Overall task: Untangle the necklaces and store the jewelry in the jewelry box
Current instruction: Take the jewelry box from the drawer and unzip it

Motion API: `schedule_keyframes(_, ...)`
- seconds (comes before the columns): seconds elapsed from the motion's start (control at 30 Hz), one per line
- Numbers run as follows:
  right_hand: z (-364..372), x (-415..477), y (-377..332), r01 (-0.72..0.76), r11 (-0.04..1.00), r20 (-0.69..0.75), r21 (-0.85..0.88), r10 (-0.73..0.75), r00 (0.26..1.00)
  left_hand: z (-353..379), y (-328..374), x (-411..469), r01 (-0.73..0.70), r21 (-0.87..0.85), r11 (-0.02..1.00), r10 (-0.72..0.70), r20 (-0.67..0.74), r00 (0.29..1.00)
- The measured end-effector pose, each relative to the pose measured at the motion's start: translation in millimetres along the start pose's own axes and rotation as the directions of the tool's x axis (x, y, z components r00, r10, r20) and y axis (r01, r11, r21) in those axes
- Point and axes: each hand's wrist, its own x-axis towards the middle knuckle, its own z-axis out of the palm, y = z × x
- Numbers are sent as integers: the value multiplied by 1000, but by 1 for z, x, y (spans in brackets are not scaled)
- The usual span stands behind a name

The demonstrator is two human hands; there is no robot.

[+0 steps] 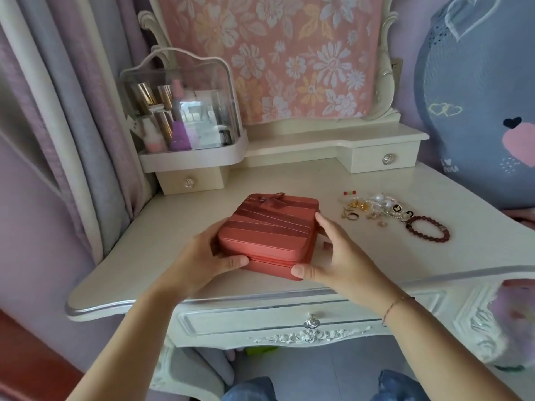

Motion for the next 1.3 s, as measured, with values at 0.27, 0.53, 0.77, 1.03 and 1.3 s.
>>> schedule_keyframes(0.27,-23,15,-14,71,995,-64,-69,-75,995,5,24,5,-80,459,885,241,-304,922)
schedule_keyframes(0.53,-40,60,-28,28,998,-256,49,-15,966,-1,44,74,-100,169,981,169,-464,870)
schedule_keyframes(0.77,-9,90,6,-30,935,-265,353,131,955,26,7,108,54,-213,976,-140,-415,899)
schedule_keyframes(1.03,5,111,2,-186,935,-299,304,278,913,33,4,120,199,-103,975,-221,-584,781)
schedule_keyframes(1.3,-3,118,12,-222,825,-247,519,394,885,31,1,116,161,-70,984,-173,-540,823)
